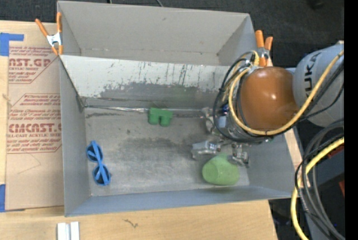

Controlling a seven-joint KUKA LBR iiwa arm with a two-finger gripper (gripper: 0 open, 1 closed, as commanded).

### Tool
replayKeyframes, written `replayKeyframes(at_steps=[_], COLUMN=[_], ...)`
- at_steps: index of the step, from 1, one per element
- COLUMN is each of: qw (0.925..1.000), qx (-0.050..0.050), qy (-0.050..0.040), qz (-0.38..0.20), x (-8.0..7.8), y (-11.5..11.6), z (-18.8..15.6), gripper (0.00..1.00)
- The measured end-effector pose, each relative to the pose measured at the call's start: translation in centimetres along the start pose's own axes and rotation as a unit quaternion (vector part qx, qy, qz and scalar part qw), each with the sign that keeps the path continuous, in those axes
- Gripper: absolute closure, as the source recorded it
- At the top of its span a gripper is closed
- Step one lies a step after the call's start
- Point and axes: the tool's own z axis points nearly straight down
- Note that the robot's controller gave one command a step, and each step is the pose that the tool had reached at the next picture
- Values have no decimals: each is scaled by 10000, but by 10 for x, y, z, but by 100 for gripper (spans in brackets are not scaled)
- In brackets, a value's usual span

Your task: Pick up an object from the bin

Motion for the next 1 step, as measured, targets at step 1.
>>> replayKeyframes(at_steps=[1], qw=[10000], qx=[-6], qy=[-8], qz=[76], x=[7], y=[11], z=[0], gripper=[0])
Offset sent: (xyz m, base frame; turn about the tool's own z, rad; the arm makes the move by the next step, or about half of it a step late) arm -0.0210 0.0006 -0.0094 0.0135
